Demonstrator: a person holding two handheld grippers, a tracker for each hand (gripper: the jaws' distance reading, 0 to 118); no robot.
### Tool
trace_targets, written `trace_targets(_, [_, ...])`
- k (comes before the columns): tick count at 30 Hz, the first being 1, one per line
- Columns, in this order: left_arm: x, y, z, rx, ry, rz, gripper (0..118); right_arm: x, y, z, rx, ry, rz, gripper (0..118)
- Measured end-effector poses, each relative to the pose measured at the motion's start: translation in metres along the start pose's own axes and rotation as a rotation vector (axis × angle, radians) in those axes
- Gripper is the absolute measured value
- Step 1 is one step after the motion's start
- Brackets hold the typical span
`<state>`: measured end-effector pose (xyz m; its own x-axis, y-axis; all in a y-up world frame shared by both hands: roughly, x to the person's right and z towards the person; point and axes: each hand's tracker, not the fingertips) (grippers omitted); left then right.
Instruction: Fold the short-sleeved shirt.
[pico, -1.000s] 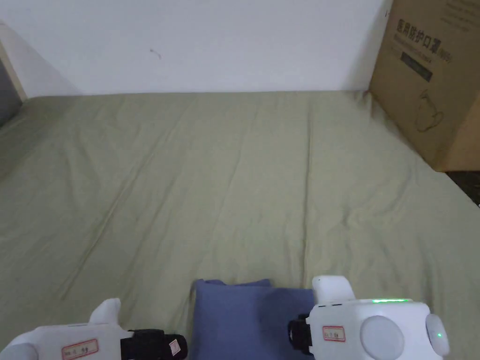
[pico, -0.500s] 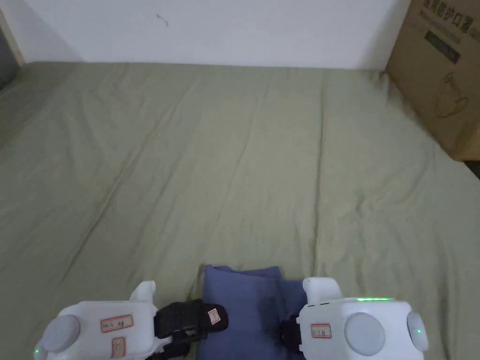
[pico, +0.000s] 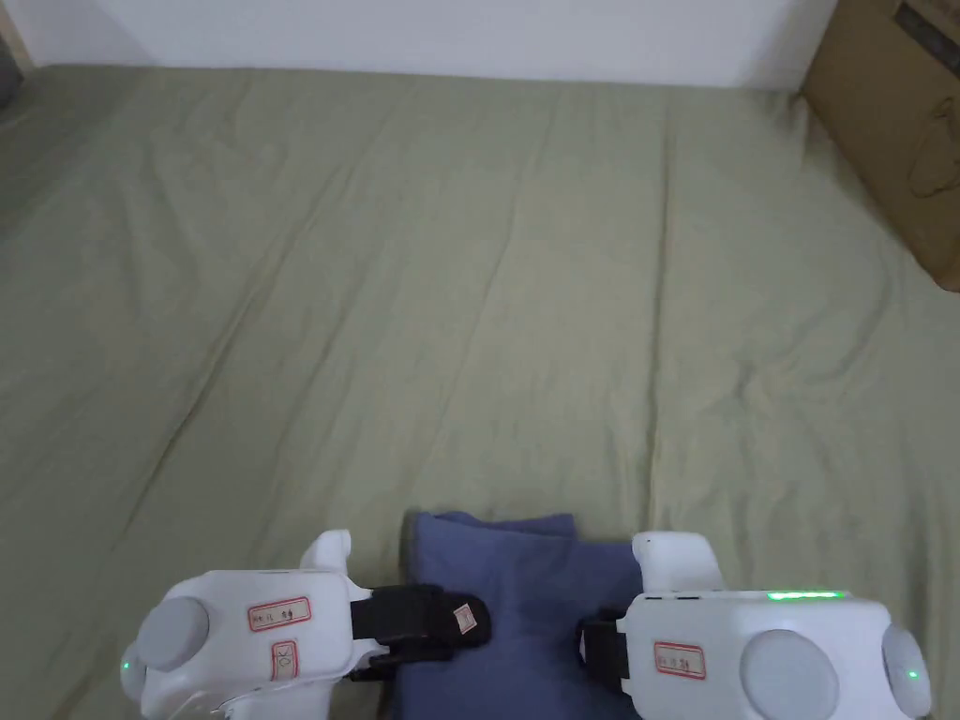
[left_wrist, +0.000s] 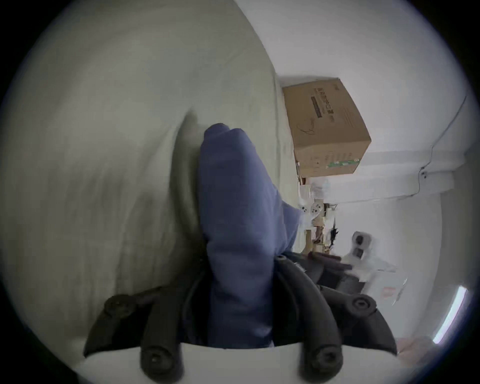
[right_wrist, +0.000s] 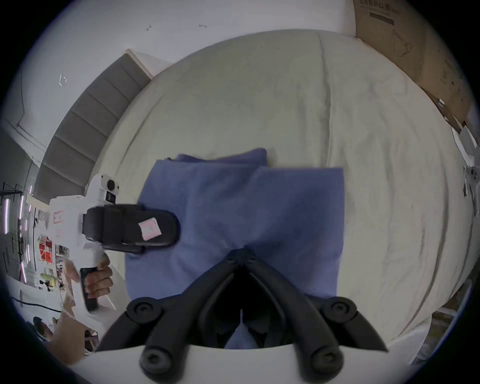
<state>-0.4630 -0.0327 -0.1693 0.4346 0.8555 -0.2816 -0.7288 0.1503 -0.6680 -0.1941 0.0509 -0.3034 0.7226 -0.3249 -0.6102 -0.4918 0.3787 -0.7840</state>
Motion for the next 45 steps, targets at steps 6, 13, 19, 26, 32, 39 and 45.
trace_targets(6, [0.009,0.022,0.037,-0.009,0.09,-0.08,30,-0.013,0.015,0.02,0.082,-0.002,0.016,0])
trace_targets(13, [-0.019,0.079,0.147,0.044,0.438,-0.156,30,-0.027,0.028,0.006,0.124,-0.072,0.001,0])
trace_targets(19, [-0.056,0.127,0.232,0.052,0.818,-0.164,30,-0.06,0.036,-0.016,0.191,-0.183,0.03,0])
trace_targets(26, [-0.089,0.161,0.295,-0.018,1.237,-0.255,29,-0.081,0.046,-0.042,0.179,-0.163,-0.01,0])
trace_targets(32, [-0.125,0.194,0.331,-0.033,1.487,-0.306,36,-0.088,0.048,-0.061,0.13,-0.151,-0.008,0])
trace_targets(39, [-0.113,0.186,0.335,0.062,1.54,-0.284,114,-0.084,0.044,-0.063,0.098,-0.144,-0.004,0])
trace_targets(45, [-0.051,0.158,0.31,0.184,1.372,-0.322,9,-0.075,0.042,-0.044,0.137,-0.137,-0.016,0])
